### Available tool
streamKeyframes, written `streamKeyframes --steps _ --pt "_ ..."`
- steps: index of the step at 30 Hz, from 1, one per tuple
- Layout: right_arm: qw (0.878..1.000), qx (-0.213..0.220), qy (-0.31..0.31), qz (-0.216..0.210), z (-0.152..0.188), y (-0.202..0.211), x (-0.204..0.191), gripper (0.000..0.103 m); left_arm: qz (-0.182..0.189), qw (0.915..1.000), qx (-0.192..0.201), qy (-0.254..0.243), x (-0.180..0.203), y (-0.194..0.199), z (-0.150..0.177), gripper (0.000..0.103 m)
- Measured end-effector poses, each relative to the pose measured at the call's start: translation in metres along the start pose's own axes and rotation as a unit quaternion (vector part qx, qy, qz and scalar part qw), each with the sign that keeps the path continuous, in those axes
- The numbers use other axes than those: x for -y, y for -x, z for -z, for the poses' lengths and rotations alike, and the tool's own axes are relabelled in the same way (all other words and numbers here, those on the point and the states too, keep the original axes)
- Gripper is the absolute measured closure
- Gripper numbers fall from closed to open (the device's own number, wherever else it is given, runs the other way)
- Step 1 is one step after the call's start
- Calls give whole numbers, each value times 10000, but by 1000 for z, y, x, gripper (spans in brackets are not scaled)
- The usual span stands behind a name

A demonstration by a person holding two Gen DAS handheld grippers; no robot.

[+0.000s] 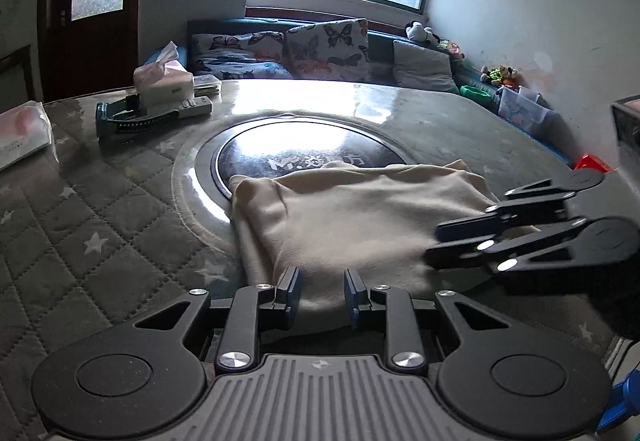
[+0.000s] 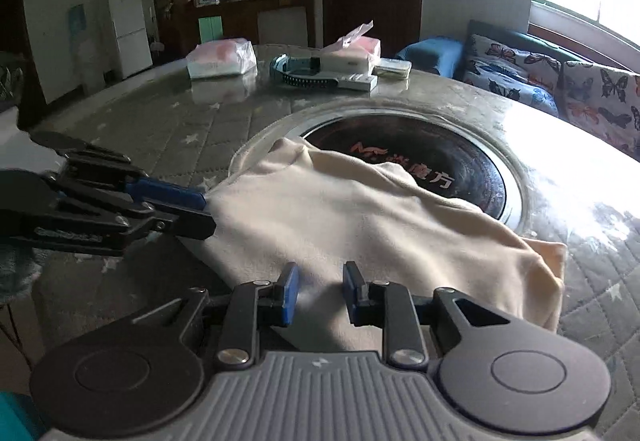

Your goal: Fold clothes

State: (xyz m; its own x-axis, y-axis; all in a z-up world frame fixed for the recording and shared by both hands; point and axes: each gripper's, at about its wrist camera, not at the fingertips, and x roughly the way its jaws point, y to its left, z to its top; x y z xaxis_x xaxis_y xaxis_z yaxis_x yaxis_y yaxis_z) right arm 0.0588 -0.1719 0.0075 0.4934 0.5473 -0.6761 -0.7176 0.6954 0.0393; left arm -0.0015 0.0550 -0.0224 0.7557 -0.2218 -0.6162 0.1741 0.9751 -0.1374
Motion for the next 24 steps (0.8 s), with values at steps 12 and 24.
streamKeyframes --steps 12,24 --pt "9960 -160 -651 590 32 41 50 81 -15 10000 -35 -37 -1 0 0 76" --pt "9935 42 -817 796 1 11 83 81 -45 9999 -73 -115 1 -1 0 76"
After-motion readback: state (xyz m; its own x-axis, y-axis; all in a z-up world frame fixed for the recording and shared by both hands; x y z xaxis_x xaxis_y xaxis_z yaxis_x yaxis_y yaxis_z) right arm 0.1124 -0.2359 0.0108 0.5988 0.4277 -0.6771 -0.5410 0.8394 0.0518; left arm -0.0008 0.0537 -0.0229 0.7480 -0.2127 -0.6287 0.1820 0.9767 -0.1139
